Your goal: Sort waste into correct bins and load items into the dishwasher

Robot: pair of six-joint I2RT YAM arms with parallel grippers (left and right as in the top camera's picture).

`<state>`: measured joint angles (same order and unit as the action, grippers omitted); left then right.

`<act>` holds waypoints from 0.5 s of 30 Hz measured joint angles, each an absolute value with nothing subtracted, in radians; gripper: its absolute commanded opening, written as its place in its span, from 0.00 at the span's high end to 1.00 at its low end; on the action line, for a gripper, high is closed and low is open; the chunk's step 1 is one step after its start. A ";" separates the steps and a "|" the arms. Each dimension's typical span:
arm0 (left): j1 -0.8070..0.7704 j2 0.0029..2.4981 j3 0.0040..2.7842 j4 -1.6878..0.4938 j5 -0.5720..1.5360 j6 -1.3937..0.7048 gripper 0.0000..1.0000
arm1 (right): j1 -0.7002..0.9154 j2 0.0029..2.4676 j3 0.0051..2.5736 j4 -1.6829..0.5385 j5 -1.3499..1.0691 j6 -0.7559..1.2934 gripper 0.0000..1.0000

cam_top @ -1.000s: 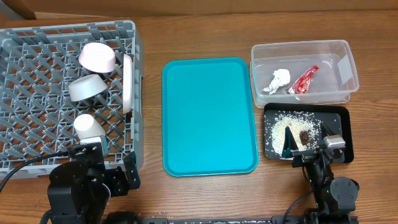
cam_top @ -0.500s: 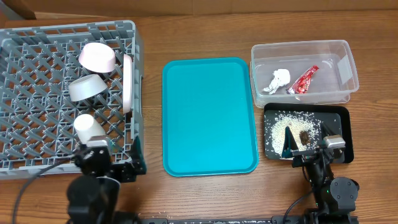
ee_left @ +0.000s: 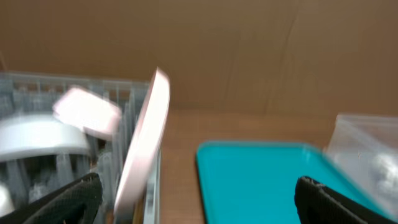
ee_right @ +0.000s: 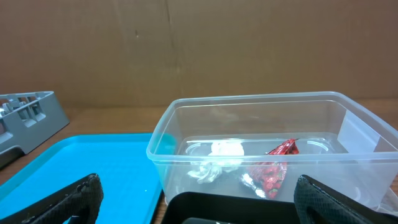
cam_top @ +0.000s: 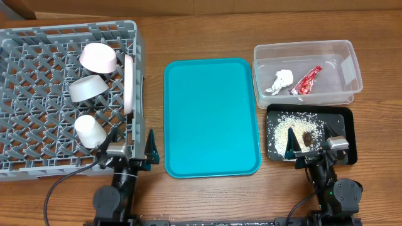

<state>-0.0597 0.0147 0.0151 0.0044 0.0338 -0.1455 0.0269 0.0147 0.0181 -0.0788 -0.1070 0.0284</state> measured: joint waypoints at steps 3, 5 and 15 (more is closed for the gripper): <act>-0.059 0.018 0.008 -0.075 0.033 -0.141 0.00 | 0.027 0.015 0.018 -0.078 -0.107 0.029 0.00; -0.060 0.018 0.008 -0.075 0.033 -0.139 0.00 | 0.027 0.015 0.018 -0.079 -0.107 0.029 0.00; -0.060 0.018 0.008 -0.075 0.033 -0.138 0.00 | 0.027 0.015 0.018 -0.079 -0.107 0.029 0.00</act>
